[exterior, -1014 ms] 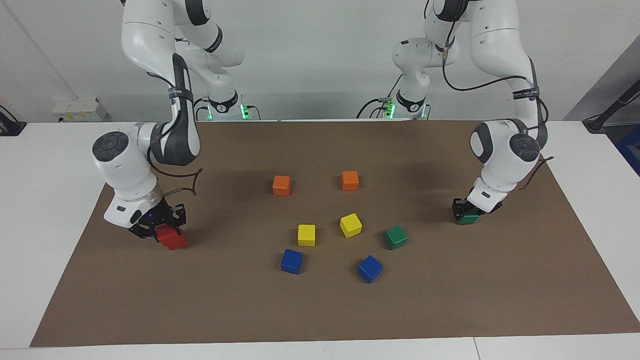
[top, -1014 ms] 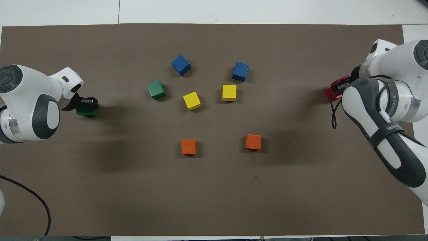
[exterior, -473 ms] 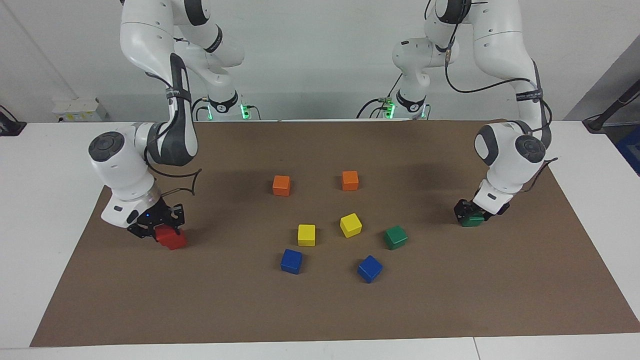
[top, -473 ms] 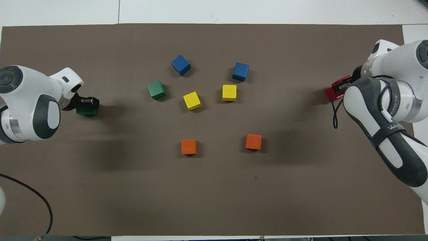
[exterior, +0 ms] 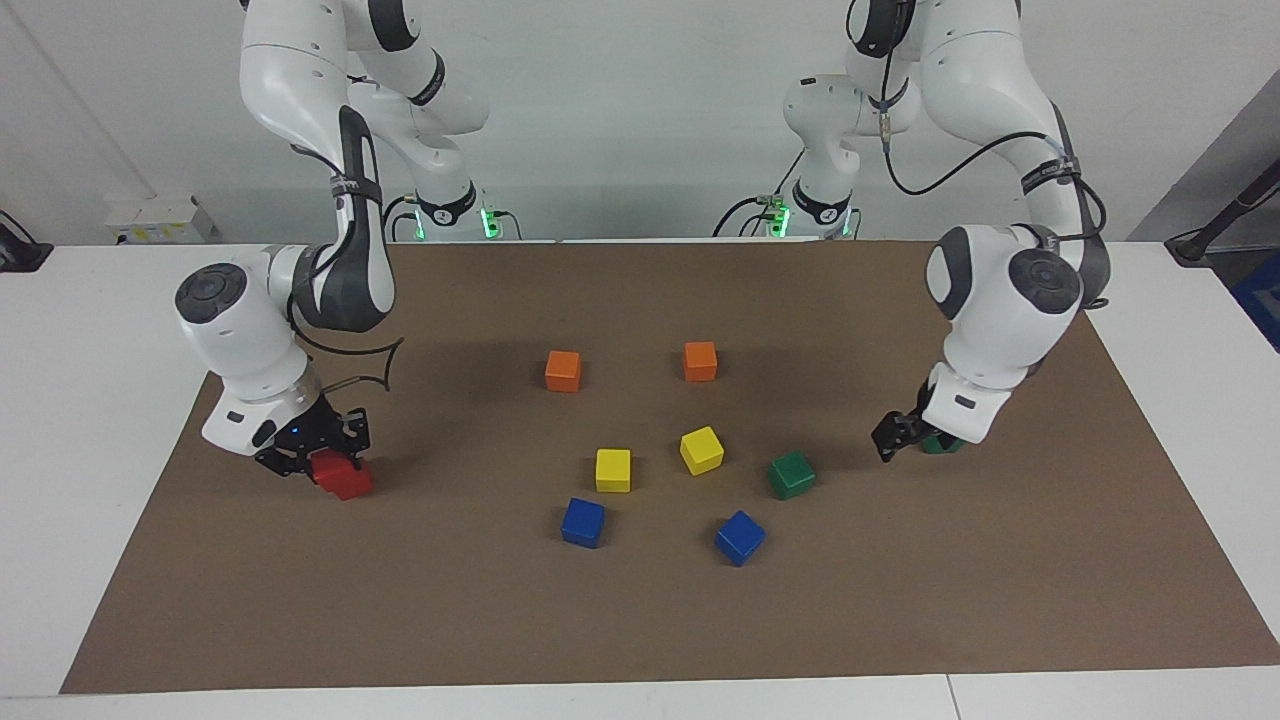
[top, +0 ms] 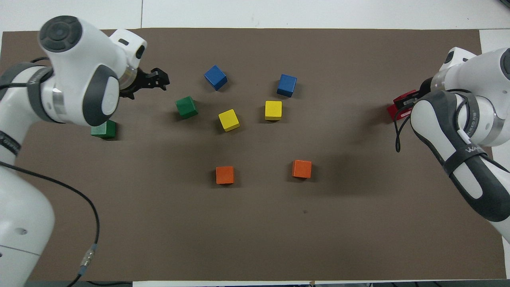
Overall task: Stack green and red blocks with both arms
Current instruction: 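Grasp the other green cube with the left gripper while the right gripper releases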
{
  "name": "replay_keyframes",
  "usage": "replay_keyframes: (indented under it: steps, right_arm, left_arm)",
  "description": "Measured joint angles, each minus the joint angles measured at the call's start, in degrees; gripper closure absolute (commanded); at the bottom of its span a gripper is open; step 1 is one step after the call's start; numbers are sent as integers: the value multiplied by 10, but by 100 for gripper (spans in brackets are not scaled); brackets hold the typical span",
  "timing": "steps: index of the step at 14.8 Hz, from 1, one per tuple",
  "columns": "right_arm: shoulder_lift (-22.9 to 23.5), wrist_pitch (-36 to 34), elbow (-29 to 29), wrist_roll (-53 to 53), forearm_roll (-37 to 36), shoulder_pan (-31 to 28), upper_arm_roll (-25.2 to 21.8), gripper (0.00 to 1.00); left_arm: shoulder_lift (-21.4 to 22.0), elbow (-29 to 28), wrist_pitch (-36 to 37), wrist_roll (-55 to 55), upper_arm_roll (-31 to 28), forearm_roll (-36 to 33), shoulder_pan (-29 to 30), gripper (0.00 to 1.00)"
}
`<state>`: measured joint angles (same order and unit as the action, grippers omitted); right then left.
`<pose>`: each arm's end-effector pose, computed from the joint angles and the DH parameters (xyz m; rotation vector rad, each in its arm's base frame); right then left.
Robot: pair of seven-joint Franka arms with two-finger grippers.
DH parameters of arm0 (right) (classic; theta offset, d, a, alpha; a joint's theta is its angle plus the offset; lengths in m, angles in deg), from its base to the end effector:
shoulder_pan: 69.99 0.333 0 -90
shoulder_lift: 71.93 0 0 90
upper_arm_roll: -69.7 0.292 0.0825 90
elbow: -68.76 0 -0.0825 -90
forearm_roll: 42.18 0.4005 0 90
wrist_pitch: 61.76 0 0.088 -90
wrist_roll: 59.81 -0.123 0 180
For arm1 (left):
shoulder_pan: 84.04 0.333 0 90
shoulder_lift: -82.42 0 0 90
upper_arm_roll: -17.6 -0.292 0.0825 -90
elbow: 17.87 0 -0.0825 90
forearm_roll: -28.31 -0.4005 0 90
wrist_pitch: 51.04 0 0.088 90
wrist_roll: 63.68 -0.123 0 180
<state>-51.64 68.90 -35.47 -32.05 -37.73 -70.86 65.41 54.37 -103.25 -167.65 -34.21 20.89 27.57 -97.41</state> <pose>0.6539 -0.0539 0.3070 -3.0841 -0.5502 -0.1792 0.6772 -0.1962 0.3509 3.0851 0.3495 0.0713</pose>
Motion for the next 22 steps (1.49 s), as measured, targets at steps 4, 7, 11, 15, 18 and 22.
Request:
replay_keyframes:
  steps: [4, 7, 11, 15, 18, 22]
  right_arm:
    - [0, 1, 0, 0, 2, 0, 0, 0]
    - [0, 2, 2, 0, 3, 0, 0, 0]
    - [-13, -37, 29, 0, 3, 0, 0, 0]
    - [-41, -143, 81, -67, 4, 1, 0, 0]
    - [-53, -246, 132, -147, 4, 6, 1, 0]
    - [-78, -334, 167, -170, -3, 6, 1, 0]
  left_arm:
    - [-53, 42, -10, 92, -1, -16, -30, 0]
    - [-54, 11, -50, 129, -1, -34, -35, 0]
    - [-45, -55, -113, 134, -2, -35, -35, 0]
    - [-30, -91, -132, 136, -1, -35, -36, 0]
    - [-24, -96, -134, 144, 0, -35, -38, 28]
    - [-22, -99, -138, 155, 1, -35, -52, 100]
